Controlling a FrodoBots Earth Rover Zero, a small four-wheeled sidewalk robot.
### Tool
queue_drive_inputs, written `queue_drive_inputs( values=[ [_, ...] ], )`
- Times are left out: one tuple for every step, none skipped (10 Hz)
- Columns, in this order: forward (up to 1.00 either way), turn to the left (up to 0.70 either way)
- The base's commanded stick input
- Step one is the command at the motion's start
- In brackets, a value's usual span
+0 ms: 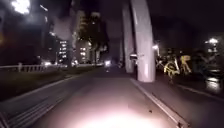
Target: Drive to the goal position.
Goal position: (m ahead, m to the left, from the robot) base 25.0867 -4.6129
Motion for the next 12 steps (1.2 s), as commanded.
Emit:
queue_drive_inputs(
  values=[
    [0.7, 0.0],
    [0.7, 0.0],
    [0.7, 0.0],
    [0.7, 0.0],
    [0.7, 0.0],
    [0.7, 0.0],
    [0.7, 0.0],
    [0.7, 0.0],
    [0.7, 0.0],
    [0.7, 0.0],
    [0.7, 0.0],
    [0.7, 0.0]
  ],
)
